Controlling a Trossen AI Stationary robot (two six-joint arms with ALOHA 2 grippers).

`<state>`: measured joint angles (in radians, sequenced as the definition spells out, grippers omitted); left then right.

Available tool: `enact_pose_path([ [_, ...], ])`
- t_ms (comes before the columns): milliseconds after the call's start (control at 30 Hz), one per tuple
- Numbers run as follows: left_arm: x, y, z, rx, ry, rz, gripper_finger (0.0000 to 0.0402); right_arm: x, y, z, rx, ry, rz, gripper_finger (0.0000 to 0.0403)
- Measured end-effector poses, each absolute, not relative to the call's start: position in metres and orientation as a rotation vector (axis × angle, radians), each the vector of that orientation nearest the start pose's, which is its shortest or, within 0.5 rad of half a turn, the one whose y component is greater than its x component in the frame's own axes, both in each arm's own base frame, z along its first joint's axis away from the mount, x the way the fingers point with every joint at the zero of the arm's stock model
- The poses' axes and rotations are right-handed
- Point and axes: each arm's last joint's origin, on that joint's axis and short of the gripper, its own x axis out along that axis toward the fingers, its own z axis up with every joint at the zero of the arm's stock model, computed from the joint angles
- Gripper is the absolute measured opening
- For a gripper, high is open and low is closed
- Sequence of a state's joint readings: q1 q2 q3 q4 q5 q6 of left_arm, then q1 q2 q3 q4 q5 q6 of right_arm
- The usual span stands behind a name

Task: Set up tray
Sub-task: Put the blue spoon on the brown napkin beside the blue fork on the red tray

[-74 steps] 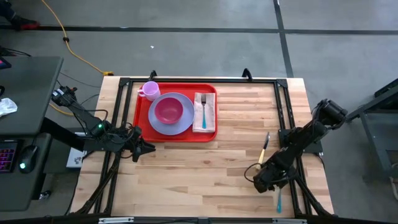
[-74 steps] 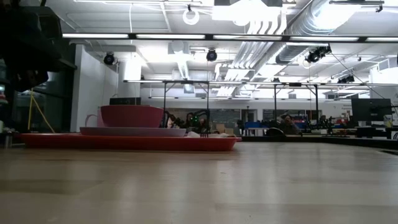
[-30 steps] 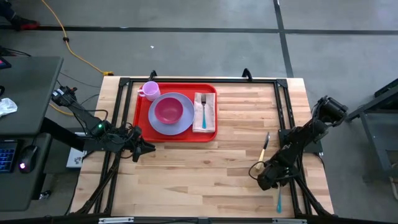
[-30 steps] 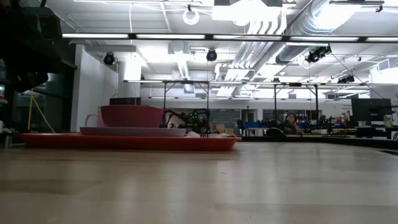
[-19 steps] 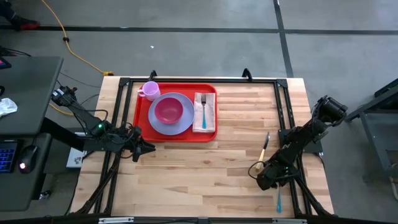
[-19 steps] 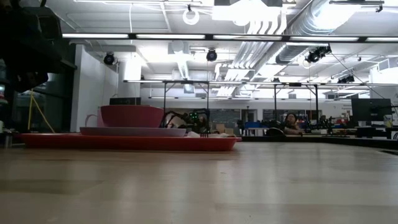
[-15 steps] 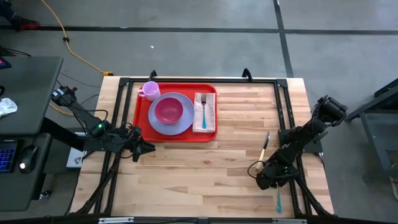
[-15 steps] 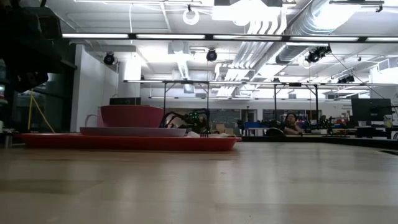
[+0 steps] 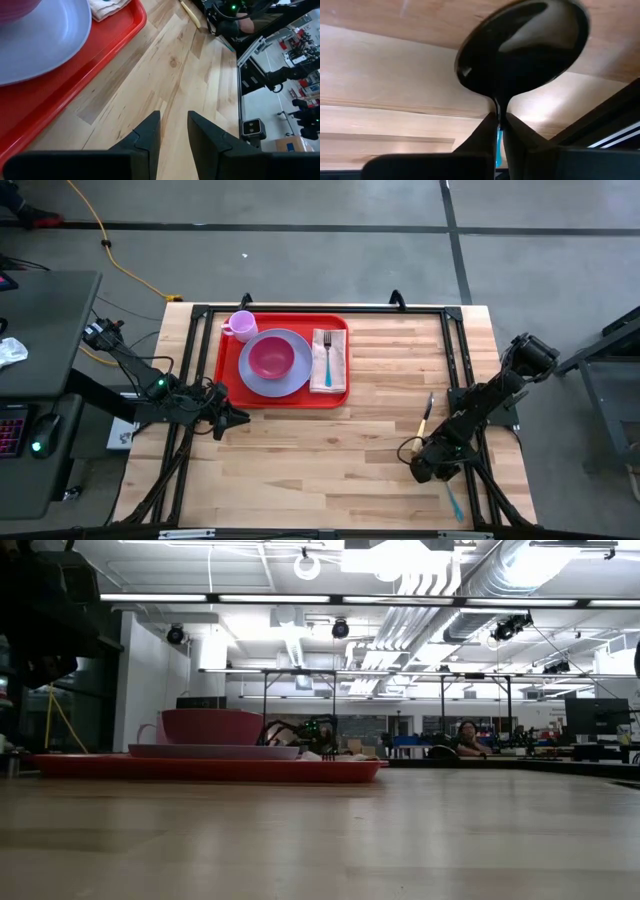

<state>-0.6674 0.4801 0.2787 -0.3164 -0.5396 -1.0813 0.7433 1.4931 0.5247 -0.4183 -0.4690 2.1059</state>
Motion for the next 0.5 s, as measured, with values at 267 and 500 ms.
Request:
enact_pose_path([
  [267,0.1021,-0.0616,0.1894,-0.770,0.440,0.113,0.0129,0.1414,0.1478,0.1066,1.284,1.767,-0.859,0.0005],
  [500,0.1034,-0.0626,0.1922,-0.792,0.416,0.098,0.0129,0.1407,0.1472,0.1108,1.296,1.768,-0.836,0.0003],
])
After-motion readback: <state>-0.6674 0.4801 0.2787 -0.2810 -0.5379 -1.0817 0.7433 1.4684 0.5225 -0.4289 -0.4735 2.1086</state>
